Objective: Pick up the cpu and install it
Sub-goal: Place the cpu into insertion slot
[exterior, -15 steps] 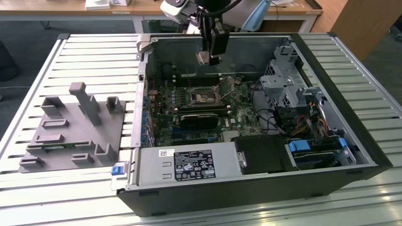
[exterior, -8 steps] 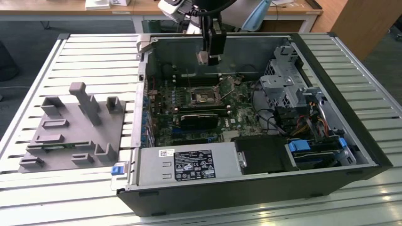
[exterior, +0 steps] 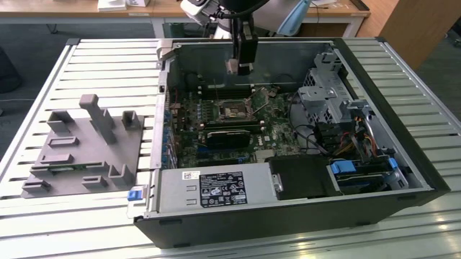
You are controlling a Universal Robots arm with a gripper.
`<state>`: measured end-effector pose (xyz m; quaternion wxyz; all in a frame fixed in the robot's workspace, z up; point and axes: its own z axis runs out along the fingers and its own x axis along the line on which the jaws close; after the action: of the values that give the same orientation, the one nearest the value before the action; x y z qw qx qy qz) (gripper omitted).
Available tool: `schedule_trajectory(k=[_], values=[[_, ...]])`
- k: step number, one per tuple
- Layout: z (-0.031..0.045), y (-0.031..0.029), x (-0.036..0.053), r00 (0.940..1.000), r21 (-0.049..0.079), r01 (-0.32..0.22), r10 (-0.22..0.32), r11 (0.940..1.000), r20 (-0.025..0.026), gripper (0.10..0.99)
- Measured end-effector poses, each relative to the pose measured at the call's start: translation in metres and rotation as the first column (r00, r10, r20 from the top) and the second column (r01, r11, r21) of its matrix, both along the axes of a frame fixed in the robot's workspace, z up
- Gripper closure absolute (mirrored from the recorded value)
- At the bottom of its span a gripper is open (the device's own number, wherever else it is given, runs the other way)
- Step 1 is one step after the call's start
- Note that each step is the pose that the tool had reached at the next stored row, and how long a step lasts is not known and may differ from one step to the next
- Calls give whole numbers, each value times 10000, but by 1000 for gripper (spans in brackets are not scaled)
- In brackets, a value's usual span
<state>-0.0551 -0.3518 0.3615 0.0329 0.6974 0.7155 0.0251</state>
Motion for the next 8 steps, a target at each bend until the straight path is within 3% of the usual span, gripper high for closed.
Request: schedule_trajectory(k=[8], values=[[-19,0,0,10000,-3,4,-4,10000,1,549]])
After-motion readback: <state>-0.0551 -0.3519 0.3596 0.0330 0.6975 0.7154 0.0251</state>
